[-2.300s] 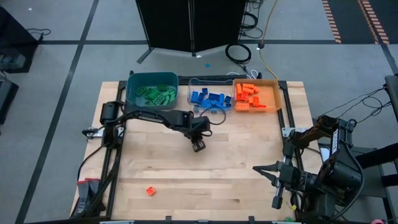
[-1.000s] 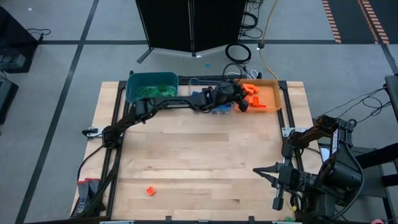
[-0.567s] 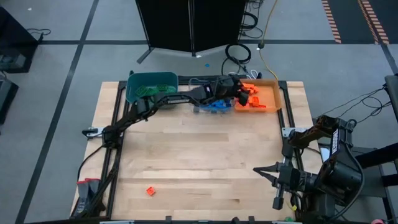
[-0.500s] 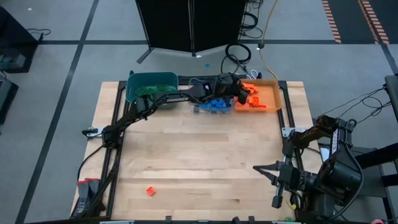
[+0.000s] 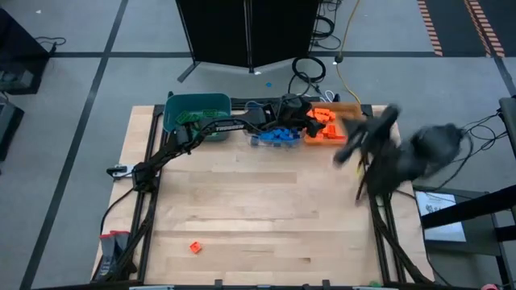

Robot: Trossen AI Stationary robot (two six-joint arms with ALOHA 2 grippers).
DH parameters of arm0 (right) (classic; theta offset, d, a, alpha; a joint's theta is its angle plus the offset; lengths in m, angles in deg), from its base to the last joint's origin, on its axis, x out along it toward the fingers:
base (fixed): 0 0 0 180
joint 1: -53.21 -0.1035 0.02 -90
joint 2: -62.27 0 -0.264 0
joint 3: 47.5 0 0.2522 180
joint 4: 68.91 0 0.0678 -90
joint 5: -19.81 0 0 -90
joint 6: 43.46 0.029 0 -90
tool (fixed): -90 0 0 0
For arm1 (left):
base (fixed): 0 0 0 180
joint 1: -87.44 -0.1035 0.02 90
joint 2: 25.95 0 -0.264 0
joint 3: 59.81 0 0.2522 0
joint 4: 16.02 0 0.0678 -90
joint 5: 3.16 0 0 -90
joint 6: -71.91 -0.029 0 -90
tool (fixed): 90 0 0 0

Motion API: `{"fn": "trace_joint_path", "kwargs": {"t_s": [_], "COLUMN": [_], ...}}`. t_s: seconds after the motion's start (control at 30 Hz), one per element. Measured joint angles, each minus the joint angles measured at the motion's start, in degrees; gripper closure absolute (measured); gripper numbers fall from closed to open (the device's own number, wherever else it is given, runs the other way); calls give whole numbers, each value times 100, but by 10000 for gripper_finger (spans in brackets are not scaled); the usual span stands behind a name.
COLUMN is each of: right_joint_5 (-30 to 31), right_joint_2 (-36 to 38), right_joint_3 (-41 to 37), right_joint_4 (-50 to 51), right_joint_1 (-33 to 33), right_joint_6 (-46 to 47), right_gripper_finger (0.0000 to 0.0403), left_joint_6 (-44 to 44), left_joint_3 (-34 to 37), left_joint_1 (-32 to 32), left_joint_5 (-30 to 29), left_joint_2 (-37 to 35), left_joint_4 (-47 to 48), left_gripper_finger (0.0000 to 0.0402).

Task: Sort blocks
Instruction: Put the orange game piece into the orange transparent bin

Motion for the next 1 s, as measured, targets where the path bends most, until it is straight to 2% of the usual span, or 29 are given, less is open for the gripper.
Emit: {"fn": "trace_joint_path", "kwargs": {"t_s": [0.07, 0.17, 0.33, 0.43, 0.63, 0.77, 0.87, 1.0], "right_joint_5": [-109, -647, -1290, -1447, -1883, -1946, -2200, -2828], "right_joint_2": [584, 1629, 2961, 3285, 3365, 3333, 3392, 3416], "right_joint_3": [-128, -569, -2083, -3166, -4922, -5642, -5915, -6125], "right_joint_4": [3, 7, 22, 12, -119, -1018, -1868, -2766], "right_joint_1": [585, 1387, 1766, 1881, 2216, 2326, 2454, 2802], "right_joint_6": [77, 730, 1672, 2214, 2958, 2547, 1640, 462], "right_gripper_finger": [403, 403, 403, 403, 403, 403, 403, 403], "left_joint_6": [232, 739, 2351, 3469, 4276, 4725, 5191, 5471], "left_joint_3": [0, 0, 0, 0, 0, 0, 0, 0], "left_joint_1": [-16, -77, -253, -347, -378, -333, -306, -265], "left_joint_5": [35, 65, 28, -78, -204, -251, -264, -266], "left_joint_2": [0, 0, 0, 0, 0, 0, -1, 0], "left_joint_4": [-18, -79, -461, -557, -978, -1084, -1070, -1068], "left_gripper_finger": [134, 134, 134, 134, 134, 134, 134, 135]}}
